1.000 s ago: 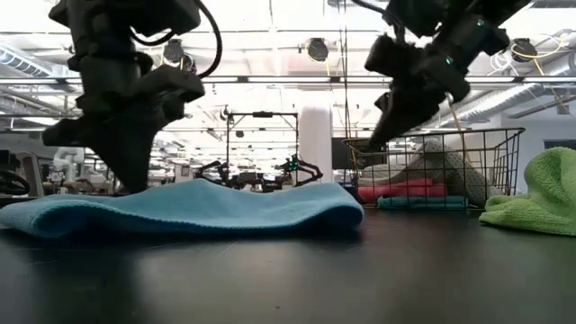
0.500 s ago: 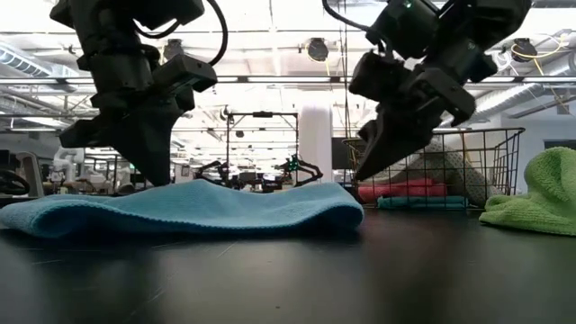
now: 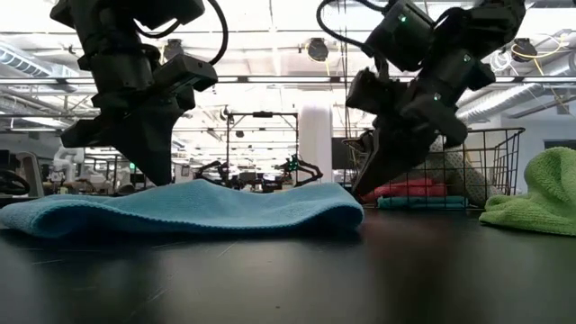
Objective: Fold microfiber towels
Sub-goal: Fold the blue towel
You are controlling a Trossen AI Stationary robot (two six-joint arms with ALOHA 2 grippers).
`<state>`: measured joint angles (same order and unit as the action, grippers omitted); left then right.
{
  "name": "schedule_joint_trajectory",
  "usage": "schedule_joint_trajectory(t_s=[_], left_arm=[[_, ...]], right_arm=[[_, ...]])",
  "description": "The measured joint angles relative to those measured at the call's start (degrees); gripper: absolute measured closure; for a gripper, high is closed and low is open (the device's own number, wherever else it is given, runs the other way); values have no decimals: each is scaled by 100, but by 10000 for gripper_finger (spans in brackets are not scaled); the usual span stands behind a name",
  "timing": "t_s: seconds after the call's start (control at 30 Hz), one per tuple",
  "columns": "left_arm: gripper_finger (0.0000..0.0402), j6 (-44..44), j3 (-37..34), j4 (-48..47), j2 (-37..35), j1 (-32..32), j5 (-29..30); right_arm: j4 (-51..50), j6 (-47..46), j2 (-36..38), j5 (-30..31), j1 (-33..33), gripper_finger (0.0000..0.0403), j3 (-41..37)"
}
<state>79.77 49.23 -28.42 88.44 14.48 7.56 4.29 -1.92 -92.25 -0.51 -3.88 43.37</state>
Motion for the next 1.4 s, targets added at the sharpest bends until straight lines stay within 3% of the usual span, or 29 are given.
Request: schedule_joint_trajectory(t_s=[0.3,0.43,0.87,1.13,1.4], left_arm=[[376,7,2,-4,-2,0,6],[376,5,2,-4,-2,0,6],[376,-2,4,-106,-2,0,4],[376,-2,4,-143,-2,0,1],[376,2,4,-140,-2,0,4]], right_arm=[[586,-45,-646,50,2,403,5],[409,-8,-709,49,4,403,16],[-2171,854,730,76,340,403,-11],[-2101,578,1303,37,470,403,0],[-2105,291,1061,-149,14,403,0]])
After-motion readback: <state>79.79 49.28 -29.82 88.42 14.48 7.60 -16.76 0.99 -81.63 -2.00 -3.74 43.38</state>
